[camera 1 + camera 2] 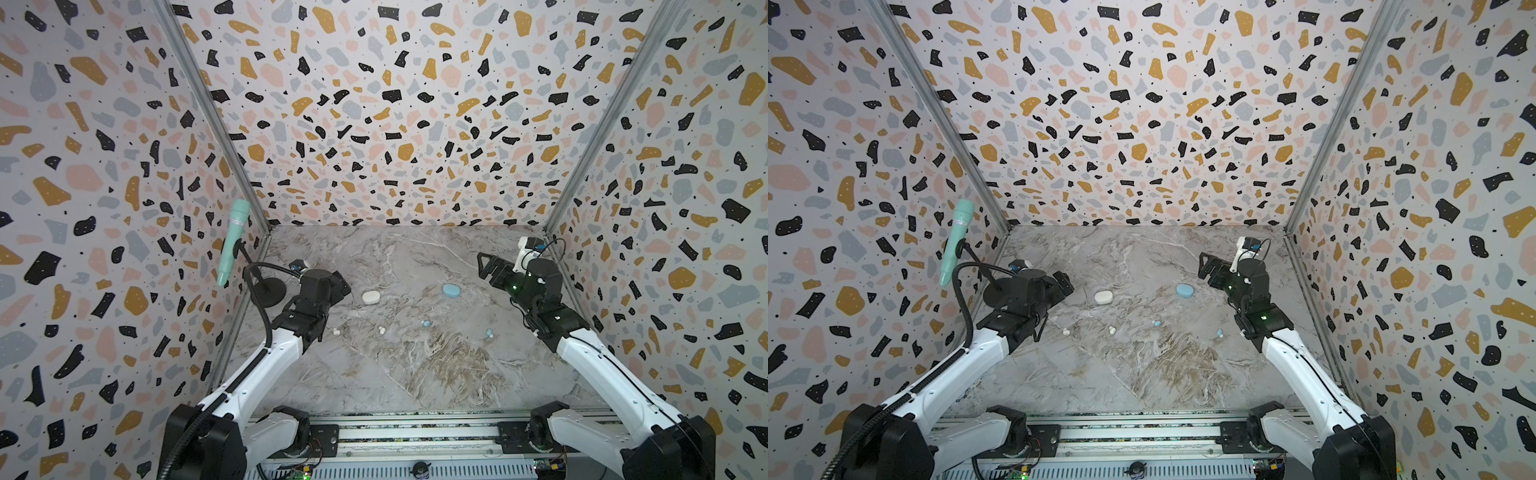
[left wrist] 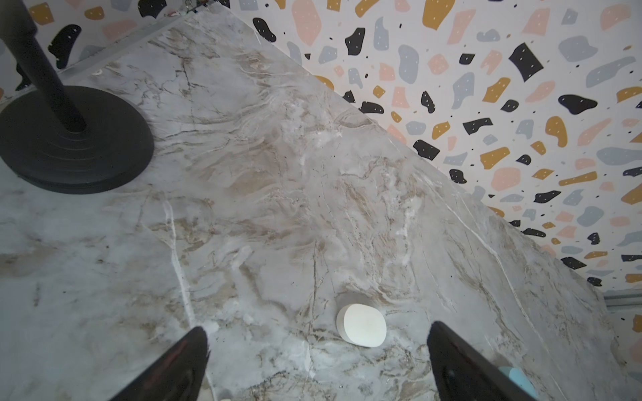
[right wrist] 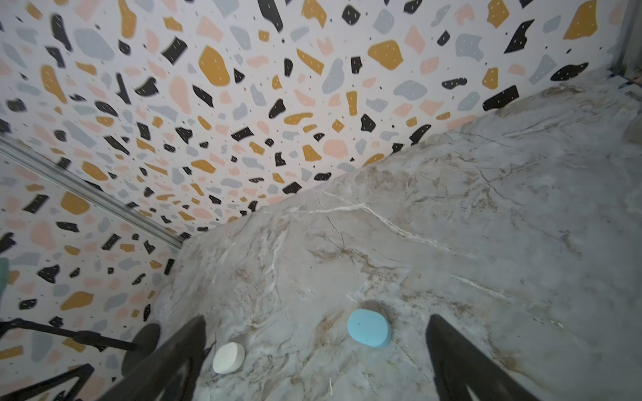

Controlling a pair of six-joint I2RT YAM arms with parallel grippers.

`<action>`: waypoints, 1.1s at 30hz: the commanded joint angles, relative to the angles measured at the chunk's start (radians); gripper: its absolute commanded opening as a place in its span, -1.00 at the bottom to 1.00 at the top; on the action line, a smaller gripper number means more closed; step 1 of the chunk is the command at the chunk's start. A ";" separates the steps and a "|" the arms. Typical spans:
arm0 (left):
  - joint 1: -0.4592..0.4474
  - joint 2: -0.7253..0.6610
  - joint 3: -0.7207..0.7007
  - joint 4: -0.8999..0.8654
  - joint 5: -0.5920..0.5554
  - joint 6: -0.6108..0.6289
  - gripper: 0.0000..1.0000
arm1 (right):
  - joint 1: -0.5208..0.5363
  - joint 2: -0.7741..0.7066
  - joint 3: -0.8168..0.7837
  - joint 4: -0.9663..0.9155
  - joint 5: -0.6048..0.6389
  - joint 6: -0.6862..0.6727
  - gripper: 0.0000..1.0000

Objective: Insert wireless bluetooth earbuds into charging case
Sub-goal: Move the charging case to the center of the table.

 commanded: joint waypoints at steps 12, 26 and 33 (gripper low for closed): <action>-0.154 0.264 0.249 -0.168 -0.036 0.041 0.99 | 0.161 0.014 -0.021 -0.181 0.158 -0.098 0.98; -0.187 0.583 0.464 -0.294 -0.003 0.098 0.99 | 0.226 0.010 -0.100 -0.130 0.143 -0.089 0.98; -0.188 0.664 0.503 -0.299 0.019 0.081 0.99 | 0.227 0.022 -0.113 -0.103 0.136 -0.089 0.98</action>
